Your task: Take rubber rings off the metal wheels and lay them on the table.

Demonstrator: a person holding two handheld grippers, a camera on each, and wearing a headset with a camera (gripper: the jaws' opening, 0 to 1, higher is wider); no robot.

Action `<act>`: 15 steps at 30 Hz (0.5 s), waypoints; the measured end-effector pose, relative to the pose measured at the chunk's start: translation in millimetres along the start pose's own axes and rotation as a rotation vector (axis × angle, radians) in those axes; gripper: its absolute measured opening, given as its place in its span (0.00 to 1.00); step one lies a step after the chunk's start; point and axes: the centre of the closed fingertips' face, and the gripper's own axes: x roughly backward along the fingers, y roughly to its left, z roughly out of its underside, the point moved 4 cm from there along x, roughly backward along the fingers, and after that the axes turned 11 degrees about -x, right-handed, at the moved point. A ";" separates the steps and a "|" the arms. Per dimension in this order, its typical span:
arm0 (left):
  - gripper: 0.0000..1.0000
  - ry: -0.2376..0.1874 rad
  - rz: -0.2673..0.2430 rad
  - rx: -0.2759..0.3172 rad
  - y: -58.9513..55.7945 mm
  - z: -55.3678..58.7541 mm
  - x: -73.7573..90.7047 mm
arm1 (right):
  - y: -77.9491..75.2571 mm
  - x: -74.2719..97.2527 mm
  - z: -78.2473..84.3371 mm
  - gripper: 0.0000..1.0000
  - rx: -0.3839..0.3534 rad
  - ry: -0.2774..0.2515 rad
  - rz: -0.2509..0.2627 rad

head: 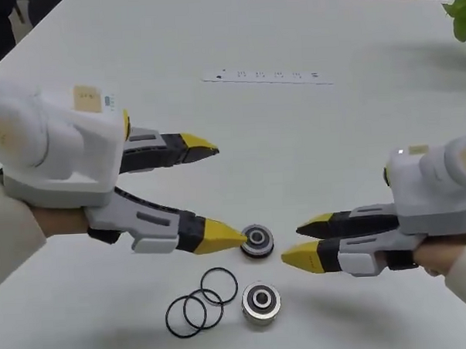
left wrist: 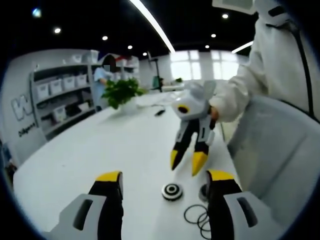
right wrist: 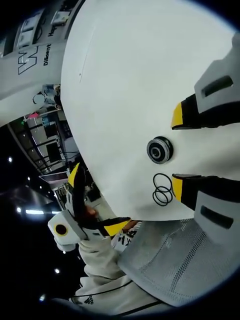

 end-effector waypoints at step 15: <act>0.52 0.003 0.016 0.010 -0.5 14.9 -28.3 | -6.1 -15.2 1.1 0.29 0.058 0.019 -0.021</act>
